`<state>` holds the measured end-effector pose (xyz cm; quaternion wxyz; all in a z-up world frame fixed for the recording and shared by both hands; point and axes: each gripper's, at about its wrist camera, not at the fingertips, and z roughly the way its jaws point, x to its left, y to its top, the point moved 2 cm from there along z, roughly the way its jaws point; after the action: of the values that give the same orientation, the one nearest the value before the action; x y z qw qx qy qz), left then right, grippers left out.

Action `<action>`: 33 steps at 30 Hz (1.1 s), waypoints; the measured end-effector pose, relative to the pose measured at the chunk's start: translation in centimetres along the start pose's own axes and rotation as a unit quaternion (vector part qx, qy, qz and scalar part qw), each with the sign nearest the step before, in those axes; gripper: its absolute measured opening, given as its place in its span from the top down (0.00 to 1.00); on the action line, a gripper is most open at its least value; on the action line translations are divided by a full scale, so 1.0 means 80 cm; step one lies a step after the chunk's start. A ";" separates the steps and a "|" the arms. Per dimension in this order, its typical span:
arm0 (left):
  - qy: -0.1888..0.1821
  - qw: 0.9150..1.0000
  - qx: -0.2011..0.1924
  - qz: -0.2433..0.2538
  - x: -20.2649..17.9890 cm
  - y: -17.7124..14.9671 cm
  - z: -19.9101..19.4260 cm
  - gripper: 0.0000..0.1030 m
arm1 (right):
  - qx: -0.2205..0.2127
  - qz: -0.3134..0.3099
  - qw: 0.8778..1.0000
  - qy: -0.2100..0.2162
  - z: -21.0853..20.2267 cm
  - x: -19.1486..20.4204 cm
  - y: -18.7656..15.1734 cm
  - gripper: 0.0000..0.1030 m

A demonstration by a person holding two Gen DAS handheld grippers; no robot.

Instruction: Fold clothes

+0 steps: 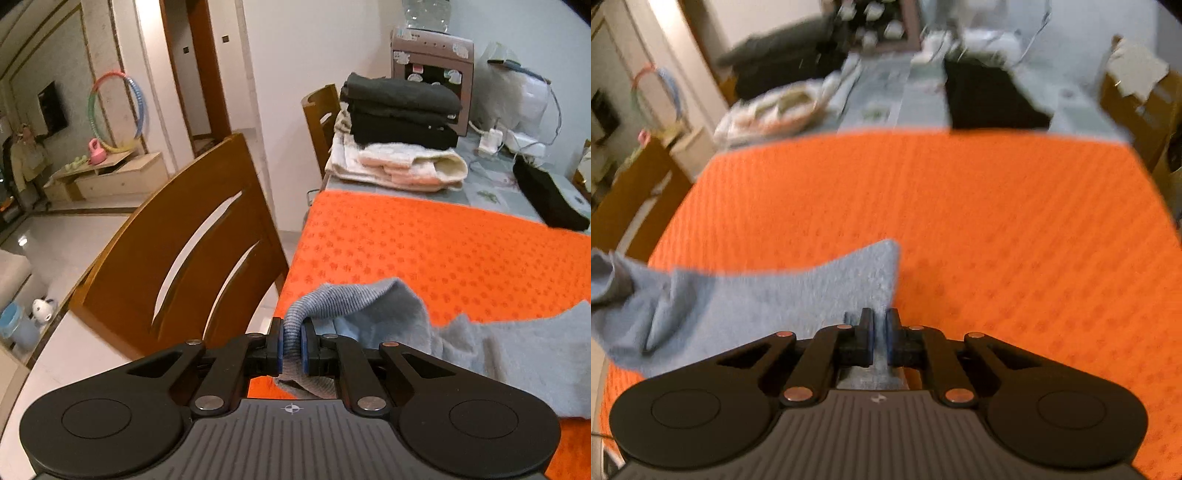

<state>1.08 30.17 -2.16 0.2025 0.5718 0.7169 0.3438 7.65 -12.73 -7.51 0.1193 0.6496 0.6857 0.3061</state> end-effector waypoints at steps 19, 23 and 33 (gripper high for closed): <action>-0.087 0.995 -0.019 0.049 -0.049 0.067 0.114 0.68 | -0.033 0.049 0.994 -0.096 0.025 -0.050 0.064 0.70; -0.109 0.993 -0.010 0.040 -0.043 0.063 0.111 0.60 | -0.015 0.062 0.995 -0.074 0.030 -0.042 0.049 0.63; -0.128 0.991 0.016 0.036 -0.042 0.033 0.087 0.57 | 0.014 0.070 0.995 -0.068 0.066 -0.029 0.029 0.96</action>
<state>8.56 29.05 -5.34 0.2707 0.6396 0.6696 0.2630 12.76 -13.65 -10.84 0.1349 0.7166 0.6334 0.2591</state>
